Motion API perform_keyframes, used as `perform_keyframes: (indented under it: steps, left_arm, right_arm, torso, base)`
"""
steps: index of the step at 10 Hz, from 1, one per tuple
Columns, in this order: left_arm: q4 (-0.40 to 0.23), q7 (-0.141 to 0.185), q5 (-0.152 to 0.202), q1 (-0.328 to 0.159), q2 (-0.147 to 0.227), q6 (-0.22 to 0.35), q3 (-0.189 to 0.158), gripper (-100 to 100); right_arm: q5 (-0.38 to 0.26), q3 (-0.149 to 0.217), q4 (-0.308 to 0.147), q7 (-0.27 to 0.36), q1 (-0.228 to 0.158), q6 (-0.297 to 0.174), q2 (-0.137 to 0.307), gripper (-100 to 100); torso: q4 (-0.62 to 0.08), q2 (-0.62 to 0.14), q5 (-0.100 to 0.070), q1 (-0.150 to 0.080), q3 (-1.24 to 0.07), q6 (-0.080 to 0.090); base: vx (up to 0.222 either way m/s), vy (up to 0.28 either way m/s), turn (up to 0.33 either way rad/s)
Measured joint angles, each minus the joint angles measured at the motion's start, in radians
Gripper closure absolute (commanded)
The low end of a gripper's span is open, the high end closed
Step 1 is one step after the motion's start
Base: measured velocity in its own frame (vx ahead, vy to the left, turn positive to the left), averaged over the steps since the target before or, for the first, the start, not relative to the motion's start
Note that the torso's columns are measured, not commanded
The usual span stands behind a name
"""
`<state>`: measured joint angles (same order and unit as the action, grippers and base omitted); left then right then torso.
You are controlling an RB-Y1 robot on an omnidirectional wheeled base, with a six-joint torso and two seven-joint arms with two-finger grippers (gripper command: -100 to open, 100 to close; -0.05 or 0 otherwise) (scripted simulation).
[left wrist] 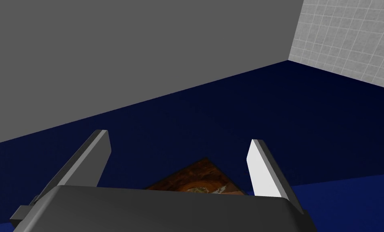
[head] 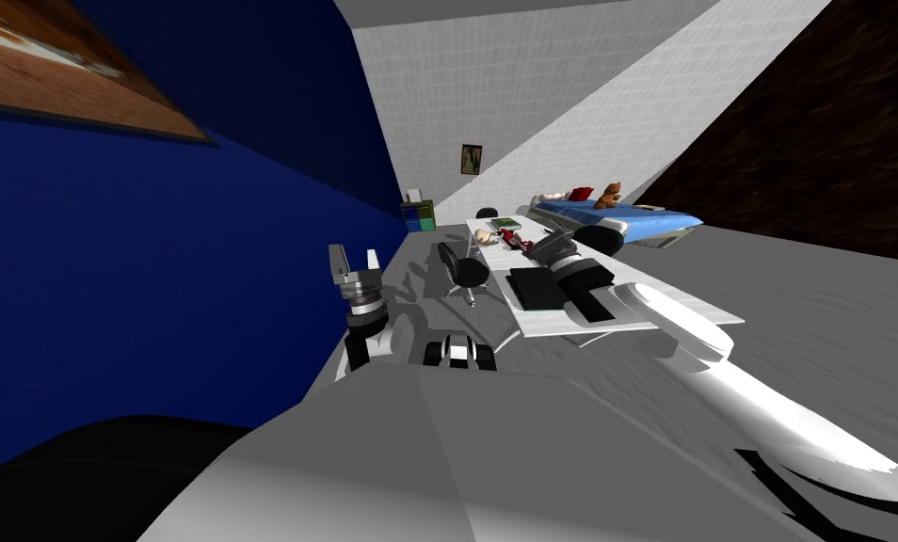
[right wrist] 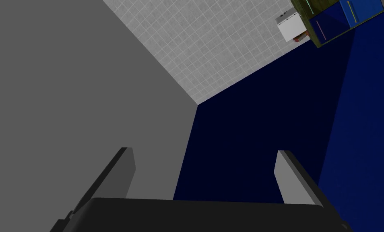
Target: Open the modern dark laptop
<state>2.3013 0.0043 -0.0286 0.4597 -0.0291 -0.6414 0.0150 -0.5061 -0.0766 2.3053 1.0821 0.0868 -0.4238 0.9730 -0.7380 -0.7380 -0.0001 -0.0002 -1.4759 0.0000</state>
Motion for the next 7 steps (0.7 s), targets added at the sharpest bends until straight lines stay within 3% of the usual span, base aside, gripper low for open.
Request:
perform_keyframes:
  steps: [1, 2, 7]
  left_arm:
    - [0.000, 0.000, 0.000, 0.000, 0.000, 0.000, 0.000, 0]
    - [0.000, 0.000, 0.000, 0.000, 0.000, 0.000, 0.000, 0]
    - [0.000, 0.000, 0.000, 0.000, 0.000, 0.000, 0.000, 0]
  right_arm:
    - [0.022, 0.008, 0.017, -0.003, 0.001, -0.015, 0.027, -100]
    - [0.025, 0.009, 0.019, -0.004, 0.001, -0.019, 0.030, 0]
    - [0.025, 0.009, 0.018, -0.004, 0.001, -0.019, 0.029, 0]
  torso:
    - [0.000, 0.000, 0.000, 0.000, 0.000, 0.000]
    - [0.000, 0.000, 0.000, 0.000, 0.000, 0.000]
    - [0.000, 0.000, 0.000, 0.000, 0.000, 0.000]
  base:
    - [0.009, 0.005, -0.005]
    - [0.000, 0.000, 0.000]
    - [0.000, 0.000, 0.000]
